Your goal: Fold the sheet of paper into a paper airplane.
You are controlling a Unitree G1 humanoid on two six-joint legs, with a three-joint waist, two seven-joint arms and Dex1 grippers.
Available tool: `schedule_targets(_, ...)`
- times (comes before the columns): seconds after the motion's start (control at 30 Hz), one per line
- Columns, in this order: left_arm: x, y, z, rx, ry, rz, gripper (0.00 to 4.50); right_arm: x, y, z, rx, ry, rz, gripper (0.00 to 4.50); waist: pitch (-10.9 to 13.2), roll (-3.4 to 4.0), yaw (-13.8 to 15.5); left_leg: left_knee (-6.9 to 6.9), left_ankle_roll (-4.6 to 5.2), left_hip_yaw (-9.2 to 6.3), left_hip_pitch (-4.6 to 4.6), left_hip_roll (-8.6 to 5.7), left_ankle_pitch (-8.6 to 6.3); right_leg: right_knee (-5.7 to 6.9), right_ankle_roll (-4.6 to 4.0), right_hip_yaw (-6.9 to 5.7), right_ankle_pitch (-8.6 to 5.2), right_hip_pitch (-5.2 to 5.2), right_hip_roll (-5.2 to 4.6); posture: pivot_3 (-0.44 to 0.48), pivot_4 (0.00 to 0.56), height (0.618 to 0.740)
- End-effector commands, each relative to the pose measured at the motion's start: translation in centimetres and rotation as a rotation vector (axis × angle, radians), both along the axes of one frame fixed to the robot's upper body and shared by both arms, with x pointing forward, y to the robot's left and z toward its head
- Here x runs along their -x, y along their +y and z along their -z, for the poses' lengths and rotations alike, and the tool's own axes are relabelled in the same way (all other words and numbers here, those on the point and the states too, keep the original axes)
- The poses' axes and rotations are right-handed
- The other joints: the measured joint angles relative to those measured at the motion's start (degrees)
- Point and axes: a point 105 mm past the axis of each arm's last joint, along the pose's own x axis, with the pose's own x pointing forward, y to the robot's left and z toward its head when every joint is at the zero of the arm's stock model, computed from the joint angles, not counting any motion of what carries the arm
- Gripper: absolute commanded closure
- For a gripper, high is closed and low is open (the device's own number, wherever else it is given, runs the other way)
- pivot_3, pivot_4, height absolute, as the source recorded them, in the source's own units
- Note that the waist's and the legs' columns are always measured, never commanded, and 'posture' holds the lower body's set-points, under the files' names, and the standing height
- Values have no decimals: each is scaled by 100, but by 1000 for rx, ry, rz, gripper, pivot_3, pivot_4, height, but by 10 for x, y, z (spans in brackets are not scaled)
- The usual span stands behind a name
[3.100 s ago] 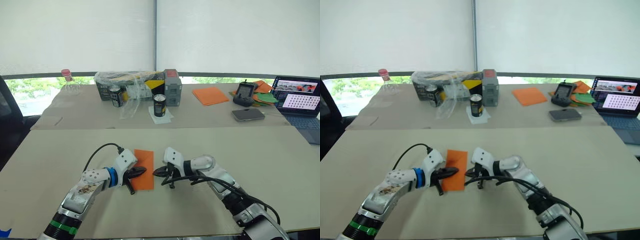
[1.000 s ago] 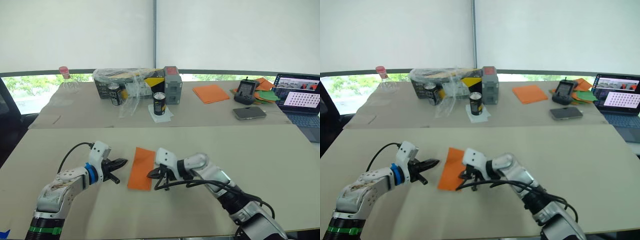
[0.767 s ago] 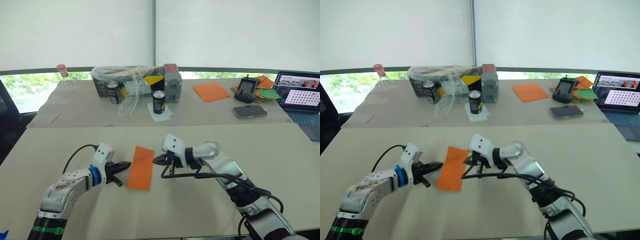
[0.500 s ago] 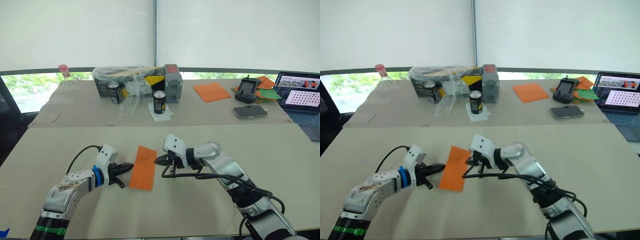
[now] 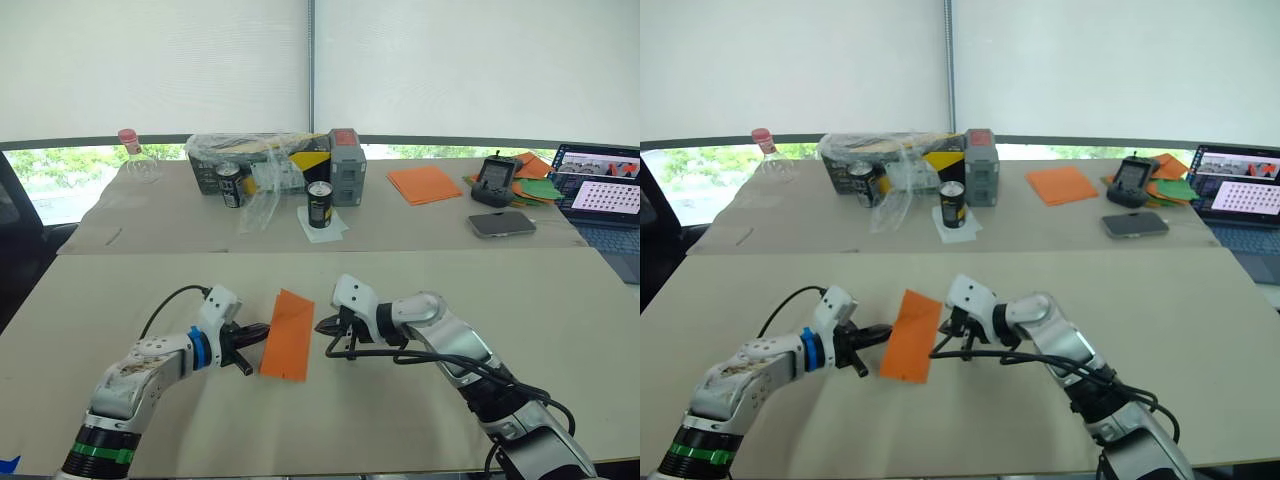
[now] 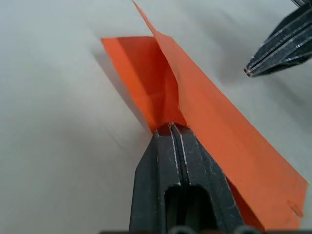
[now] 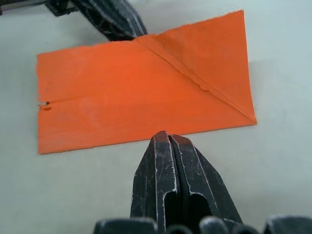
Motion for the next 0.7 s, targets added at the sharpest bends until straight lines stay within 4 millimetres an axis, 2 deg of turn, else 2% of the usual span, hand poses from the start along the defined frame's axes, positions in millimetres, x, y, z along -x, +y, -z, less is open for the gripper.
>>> schedule_targets(0.03, 0, -15, -7, 28, -33, 46, 4500, -7, -6, -9, -5, -29, 38, 4472, 0, 0, 1, 1, 0, 0, -1, 0, 0, 0, 0, 0, 0, 0, 0, 0, 150, 740)
schedule_targets(0.2, -1, -27, -12, 58, -44, 79, 4500, -14, -21, -3, 30, -16, 119, 4472, 0, -1, 19, 10, 0, 0, -2, -2, 0, 1, 0, 0, 0, 3, -1, 0, 150, 740)
schedule_targets(0.47, 0, -52, -1, 55, -11, 162, 4500, -16, -34, 6, 71, 10, 203, 4472, 0, -1, 18, 11, 1, 2, -1, -2, 0, 3, 0, 0, 0, 4, 1, 0, 150, 740)
schedule_targets(0.7, -3, -75, 13, 15, 33, 241, 4500, -18, -54, 1, 73, 6, 318, 4472, 0, -2, 56, 35, 2, -2, -1, -7, 0, 10, 0, -3, 0, 16, -1, 0, 150, 740)
